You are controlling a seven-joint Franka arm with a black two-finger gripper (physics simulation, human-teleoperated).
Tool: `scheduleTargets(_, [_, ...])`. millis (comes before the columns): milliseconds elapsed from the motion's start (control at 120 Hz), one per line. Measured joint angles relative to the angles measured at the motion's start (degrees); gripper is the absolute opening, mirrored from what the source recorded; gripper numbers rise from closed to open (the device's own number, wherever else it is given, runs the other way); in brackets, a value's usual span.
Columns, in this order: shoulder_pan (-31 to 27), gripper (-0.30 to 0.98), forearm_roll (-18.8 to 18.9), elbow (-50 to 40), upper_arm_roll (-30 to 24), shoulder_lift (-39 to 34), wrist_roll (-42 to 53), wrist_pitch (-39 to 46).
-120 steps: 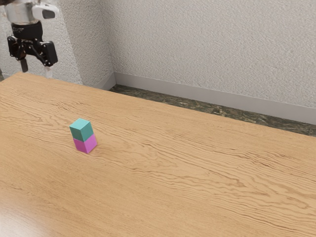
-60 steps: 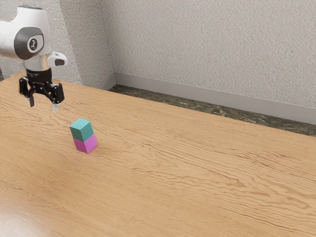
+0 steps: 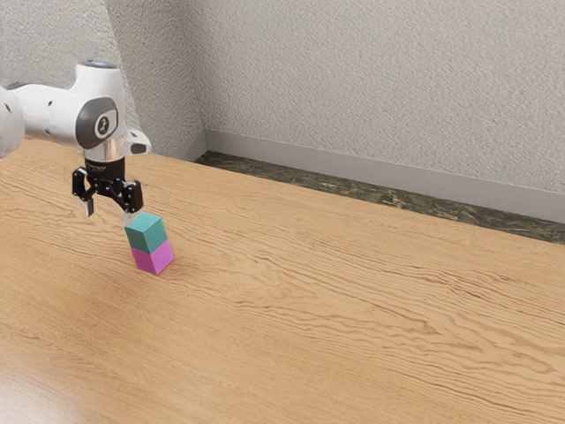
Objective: Pick up the blue block with one arm, and put the blue block on the table with one arm
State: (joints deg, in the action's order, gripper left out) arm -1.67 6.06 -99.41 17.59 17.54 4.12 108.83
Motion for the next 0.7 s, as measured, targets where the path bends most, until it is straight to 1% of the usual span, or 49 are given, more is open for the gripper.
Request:
scheduleTargets(333, [-0.3,0.69,-2.3,6.1,-1.3,7.4,0.8,2.6])
scheduleTargets(700, [-1.2,0.69,-3.5,8.1,-2.5,11.1,1.4,3.3])
